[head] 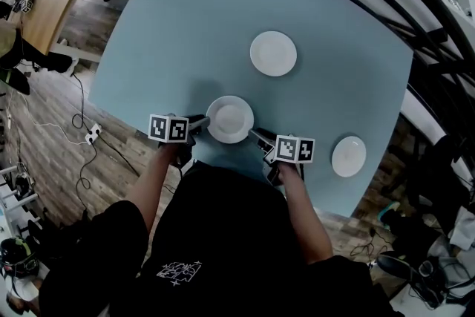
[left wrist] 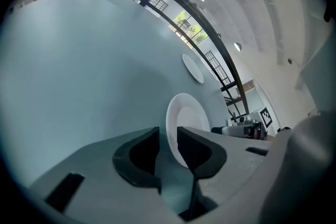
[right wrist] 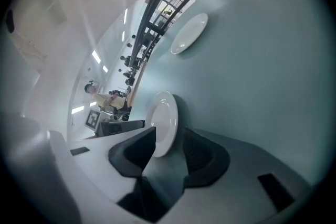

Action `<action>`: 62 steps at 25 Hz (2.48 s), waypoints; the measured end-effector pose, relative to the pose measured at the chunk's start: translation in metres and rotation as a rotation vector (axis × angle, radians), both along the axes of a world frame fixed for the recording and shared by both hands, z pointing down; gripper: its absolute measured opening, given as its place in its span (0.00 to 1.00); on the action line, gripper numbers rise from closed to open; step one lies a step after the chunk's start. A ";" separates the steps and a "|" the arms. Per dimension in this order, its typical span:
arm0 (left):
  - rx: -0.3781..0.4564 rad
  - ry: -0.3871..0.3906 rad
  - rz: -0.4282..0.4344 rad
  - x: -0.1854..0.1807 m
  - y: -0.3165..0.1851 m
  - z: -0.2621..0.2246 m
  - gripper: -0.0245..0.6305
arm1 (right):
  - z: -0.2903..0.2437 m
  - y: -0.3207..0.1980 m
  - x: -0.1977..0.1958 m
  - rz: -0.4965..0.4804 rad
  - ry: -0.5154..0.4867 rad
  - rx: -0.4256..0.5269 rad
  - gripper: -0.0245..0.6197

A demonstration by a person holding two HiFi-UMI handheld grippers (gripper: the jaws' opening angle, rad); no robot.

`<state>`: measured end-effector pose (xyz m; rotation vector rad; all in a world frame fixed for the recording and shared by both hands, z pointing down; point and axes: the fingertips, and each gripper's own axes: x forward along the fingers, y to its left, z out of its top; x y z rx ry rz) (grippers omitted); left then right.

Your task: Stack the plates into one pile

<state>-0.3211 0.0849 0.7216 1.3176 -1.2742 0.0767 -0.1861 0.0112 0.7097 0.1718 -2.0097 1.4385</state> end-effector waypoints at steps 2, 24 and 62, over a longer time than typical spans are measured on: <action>0.000 0.027 -0.012 -0.001 -0.002 0.001 0.17 | 0.004 0.003 -0.004 0.017 0.005 -0.047 0.28; -0.038 0.104 0.020 0.003 -0.016 0.005 0.11 | 0.019 -0.002 -0.013 0.135 0.076 -0.145 0.09; 0.069 0.139 0.474 0.265 -0.157 -0.035 0.11 | -0.027 -0.080 0.266 0.677 -0.037 -0.079 0.08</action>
